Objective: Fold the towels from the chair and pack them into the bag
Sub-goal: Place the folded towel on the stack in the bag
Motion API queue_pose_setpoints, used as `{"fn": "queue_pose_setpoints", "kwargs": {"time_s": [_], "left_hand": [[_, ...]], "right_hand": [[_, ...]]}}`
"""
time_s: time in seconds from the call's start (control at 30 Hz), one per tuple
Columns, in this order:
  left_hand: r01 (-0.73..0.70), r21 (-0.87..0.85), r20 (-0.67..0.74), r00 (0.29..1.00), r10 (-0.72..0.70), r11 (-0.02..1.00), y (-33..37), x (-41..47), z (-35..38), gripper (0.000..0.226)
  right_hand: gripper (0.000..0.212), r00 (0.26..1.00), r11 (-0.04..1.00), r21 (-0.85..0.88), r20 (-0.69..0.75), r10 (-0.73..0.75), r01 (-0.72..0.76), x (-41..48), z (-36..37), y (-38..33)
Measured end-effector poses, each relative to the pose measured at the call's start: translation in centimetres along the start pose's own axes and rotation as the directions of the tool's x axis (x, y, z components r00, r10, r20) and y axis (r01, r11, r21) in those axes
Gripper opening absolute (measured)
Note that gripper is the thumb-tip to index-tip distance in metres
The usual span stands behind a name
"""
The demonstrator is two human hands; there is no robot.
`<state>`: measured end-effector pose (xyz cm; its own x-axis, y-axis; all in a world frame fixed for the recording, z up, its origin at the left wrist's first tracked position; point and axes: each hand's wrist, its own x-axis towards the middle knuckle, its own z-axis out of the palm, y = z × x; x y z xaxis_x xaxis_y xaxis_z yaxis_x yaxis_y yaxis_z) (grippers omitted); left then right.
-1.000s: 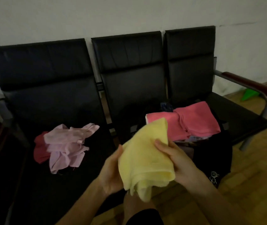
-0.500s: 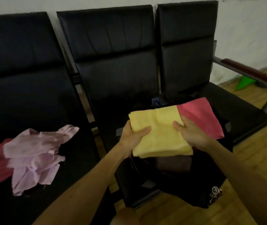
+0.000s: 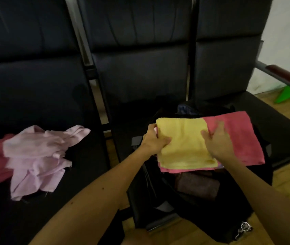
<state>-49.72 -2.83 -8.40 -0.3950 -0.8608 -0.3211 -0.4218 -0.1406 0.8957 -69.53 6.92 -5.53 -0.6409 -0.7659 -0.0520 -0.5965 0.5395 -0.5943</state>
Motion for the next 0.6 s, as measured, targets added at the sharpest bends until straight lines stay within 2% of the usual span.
{"fn": "queue_pose_setpoints", "kwargs": {"time_s": [0.13,0.2,0.33,0.43,0.6], "left_hand": [[-0.129,-0.012,-0.066,0.990,0.128,0.992,0.5,-2.8,-4.5,0.055],[-0.214,-0.018,-0.116,0.971,0.211,0.977,0.1,-5.9,-8.7,0.037],[-0.285,0.053,-0.273,0.918,0.289,0.957,-3.2,-12.6,-15.8,0.017],[-0.162,0.162,-0.406,0.888,0.215,0.974,-8.3,-16.3,-20.8,0.011],[0.164,0.235,-0.573,0.820,0.000,0.958,-18.0,-17.7,-27.9,0.009]], "right_hand": [[0.048,0.965,0.975,0.010,-0.148,-0.217,0.221,-2.9,0.2,-2.6],[0.044,0.934,0.935,0.106,-0.154,-0.322,0.339,-5.1,2.0,-5.4],[0.039,0.890,0.842,0.295,-0.086,-0.448,0.452,-11.3,7.8,-11.4],[0.033,0.832,0.792,0.339,0.045,-0.553,0.507,-15.9,13.8,-15.4],[0.005,0.768,0.874,0.296,0.423,-0.482,0.385,-21.5,23.3,-20.5]]}}
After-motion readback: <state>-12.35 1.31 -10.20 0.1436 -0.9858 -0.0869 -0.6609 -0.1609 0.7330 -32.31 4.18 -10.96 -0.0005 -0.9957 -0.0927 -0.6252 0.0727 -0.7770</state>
